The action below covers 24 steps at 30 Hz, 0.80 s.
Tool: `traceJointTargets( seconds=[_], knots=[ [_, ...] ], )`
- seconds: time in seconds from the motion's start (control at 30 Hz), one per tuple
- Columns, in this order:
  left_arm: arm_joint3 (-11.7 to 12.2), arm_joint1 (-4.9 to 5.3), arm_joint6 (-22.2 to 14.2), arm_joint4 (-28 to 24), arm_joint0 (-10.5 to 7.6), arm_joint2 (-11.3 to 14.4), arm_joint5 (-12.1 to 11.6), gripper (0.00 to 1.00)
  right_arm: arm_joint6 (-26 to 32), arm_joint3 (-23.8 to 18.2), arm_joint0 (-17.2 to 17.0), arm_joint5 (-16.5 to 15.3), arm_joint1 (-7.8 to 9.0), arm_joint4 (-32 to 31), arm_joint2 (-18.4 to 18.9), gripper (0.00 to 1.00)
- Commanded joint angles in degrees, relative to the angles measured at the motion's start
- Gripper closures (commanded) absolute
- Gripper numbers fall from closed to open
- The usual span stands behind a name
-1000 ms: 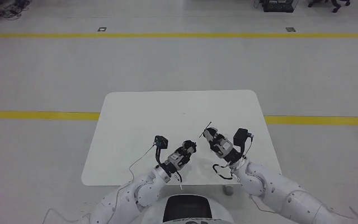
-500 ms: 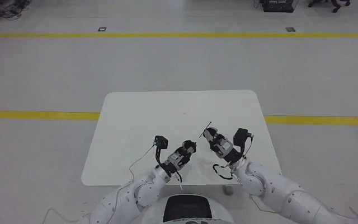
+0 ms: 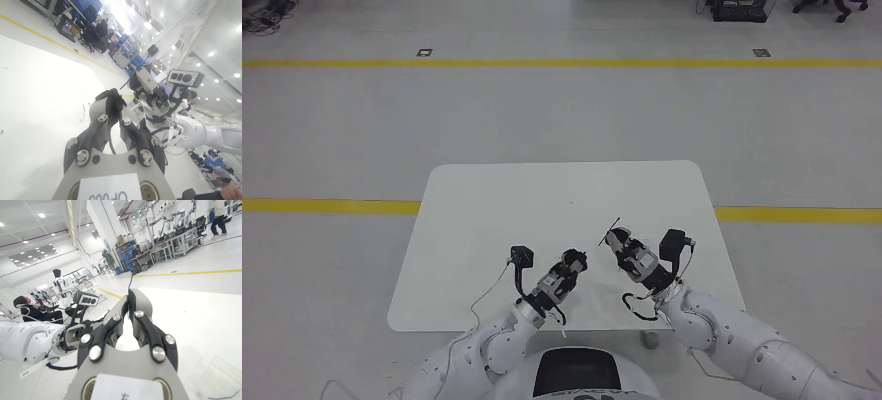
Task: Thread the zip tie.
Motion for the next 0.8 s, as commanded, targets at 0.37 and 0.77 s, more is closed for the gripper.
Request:
traceJointTargets(
  seconds=[0.37,0.77],
  knots=[
    [-0.27,0.31,6.04,-1.36,2.35,1.22,0.0,1.0,0.0,0.0,0.0,0.0,0.0,0.0,0.0,1.0],
    [-3.62,1.56,3.0,-5.96,1.36,3.08,0.0,1.0,-2.09,-2.03,-0.29,0.0,-0.62,-5.51,-1.28,1.0]
  ],
)
